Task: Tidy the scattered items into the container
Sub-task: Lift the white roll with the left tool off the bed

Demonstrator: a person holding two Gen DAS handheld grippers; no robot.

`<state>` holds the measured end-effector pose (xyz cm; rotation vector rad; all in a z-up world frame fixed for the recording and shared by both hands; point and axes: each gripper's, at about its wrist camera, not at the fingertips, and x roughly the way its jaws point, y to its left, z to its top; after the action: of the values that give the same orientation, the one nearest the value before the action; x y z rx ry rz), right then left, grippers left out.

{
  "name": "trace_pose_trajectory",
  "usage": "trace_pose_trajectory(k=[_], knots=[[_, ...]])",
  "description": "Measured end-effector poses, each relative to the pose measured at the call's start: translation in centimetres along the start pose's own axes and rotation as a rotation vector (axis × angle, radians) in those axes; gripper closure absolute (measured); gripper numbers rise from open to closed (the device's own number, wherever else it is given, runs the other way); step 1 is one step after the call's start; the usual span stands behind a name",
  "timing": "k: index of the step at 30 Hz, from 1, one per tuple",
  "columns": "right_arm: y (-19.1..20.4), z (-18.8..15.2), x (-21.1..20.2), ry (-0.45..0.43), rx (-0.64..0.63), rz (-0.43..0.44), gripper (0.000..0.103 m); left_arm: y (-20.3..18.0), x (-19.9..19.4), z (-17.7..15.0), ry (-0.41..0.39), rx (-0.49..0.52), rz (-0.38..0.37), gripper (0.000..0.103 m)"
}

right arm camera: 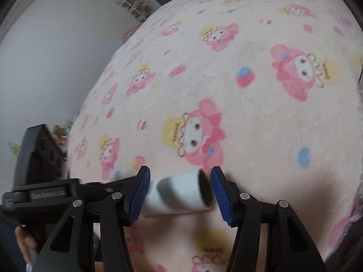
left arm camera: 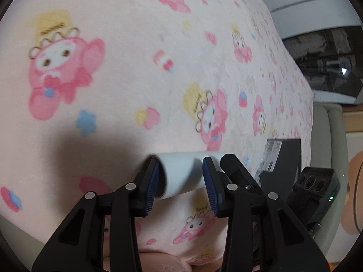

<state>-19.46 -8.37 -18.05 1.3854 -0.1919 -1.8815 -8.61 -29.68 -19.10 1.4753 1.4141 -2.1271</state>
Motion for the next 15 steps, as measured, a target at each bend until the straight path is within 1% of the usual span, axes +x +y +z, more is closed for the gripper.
trace_pose_trajectory(k=[2, 3, 5, 7, 8, 11, 15], knots=[[-0.3, 0.0, 0.5, 0.02, 0.008, -0.008, 0.045, 0.5, -0.5, 0.1, -0.034, -0.019, 0.02, 0.059], [-0.6, 0.0, 0.9, 0.039, 0.019, 0.001, 0.045, 0.6, -0.4, 0.2, -0.033, -0.022, 0.03, 0.059], [-1.1, -0.1, 1.6, 0.07, 0.034, 0.029, 0.041, 0.5, 0.5, 0.4, 0.005, -0.012, 0.04, 0.059], [-1.0, -0.4, 2.2, 0.086, 0.038, 0.066, 0.041, 0.4, 1.0, 0.4, 0.027, -0.005, 0.061, 0.062], [-0.7, -0.5, 2.4, 0.085, 0.033, 0.069, 0.039, 0.4, 1.1, 0.5, 0.03, -0.005, 0.062, 0.062], [-0.1, -0.7, 2.3, 0.057, 0.014, 0.067, 0.039, 0.5, 1.1, 0.6, 0.037, -0.005, 0.056, 0.06], [-0.1, -1.0, 0.7, 0.028, 0.025, 0.083, 0.04, 0.2, 1.1, 0.4, 0.056, 0.015, 0.036, 0.06]])
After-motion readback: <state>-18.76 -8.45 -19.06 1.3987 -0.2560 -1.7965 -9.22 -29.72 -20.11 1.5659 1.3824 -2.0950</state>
